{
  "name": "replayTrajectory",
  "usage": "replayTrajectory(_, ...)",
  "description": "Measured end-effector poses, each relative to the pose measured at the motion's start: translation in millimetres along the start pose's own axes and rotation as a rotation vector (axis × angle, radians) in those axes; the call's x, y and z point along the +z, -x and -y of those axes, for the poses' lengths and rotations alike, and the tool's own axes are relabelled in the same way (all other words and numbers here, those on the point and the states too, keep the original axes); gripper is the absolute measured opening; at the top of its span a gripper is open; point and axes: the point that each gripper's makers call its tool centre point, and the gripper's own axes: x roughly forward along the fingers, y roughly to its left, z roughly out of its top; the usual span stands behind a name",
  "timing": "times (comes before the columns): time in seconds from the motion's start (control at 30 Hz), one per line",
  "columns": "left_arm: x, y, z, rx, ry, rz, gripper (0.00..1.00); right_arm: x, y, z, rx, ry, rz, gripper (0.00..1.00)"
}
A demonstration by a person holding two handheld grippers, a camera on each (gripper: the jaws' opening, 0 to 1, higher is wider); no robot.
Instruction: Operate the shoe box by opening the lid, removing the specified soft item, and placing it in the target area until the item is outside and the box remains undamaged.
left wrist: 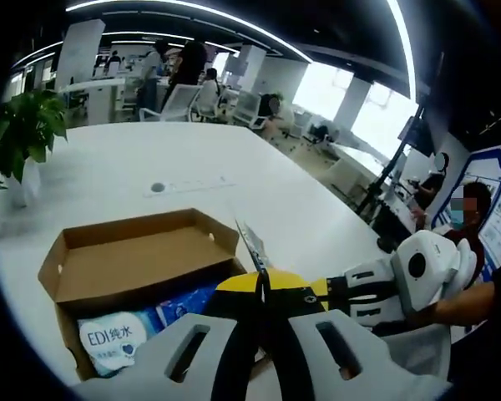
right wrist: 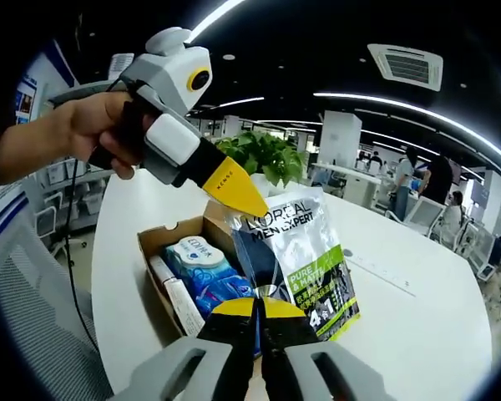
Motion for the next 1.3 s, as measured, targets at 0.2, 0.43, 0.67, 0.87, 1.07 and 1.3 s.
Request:
replayTrajectory(0.2,-8.4,-9,4.9,-0.002,0.002,-0.014,0.0,-12.4,3,5,-0.01,0.001,-0.02,0.0)
replayTrajectory(0.43,-18.3,-22,11.5,-0.011,-0.002,-0.041,0.0,-28.4,6,12,-0.029,-0.003,-0.045,0.0)
replayTrajectory(0.67,-25.8,-35,14.8,-0.021,-0.003,-0.067,0.0,-42.9,8,20,-0.049,-0.022,-0.061,0.0)
replayTrajectory(0.87,-35.7,-47,18.4,-0.021,0.003,-0.09,0.0,-58.0,8,26,-0.067,-0.032,-0.084,0.0)
replayTrajectory(1.07,-41.5,-57,18.5,-0.016,0.006,-0.104,0.0,-68.5,7,32,-0.076,-0.036,-0.104,0.0)
replayTrajectory(1.3,-46.3,-66,16.1,-0.006,0.016,-0.115,0.0,-77.7,5,37,-0.08,-0.026,-0.116,0.0)
